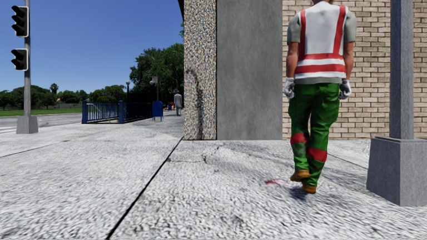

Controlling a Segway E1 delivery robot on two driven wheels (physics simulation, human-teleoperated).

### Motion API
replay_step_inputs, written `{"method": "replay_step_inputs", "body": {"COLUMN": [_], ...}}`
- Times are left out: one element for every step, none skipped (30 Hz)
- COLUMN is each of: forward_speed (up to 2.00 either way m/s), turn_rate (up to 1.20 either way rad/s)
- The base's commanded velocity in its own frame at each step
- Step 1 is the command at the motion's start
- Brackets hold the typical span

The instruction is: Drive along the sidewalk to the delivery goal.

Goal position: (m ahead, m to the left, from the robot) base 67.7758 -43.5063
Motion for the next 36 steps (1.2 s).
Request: {"method": "replay_step_inputs", "body": {"forward_speed": [1.18,1.18,1.18,1.18,1.18,1.18,1.18,1.18,1.18,1.18,1.18,1.18,1.18,1.18,1.18,1.18,1.18,1.18,1.18,1.18,1.18,1.18,1.18,1.18,1.18,1.18,1.18,1.18,1.18,1.18,1.18,1.18,1.18,1.18,1.18,1.18], "turn_rate": [0.00,0.00,0.00,0.00,0.00,0.00,0.00,0.00,0.00,0.00,0.00,0.00,0.00,0.00,0.00,0.00,0.00,0.00,0.00,0.00,0.00,0.00,0.00,0.00,0.00,0.00,0.00,0.00,0.00,0.00,0.00,0.00,0.00,0.00,0.00,0.00]}}
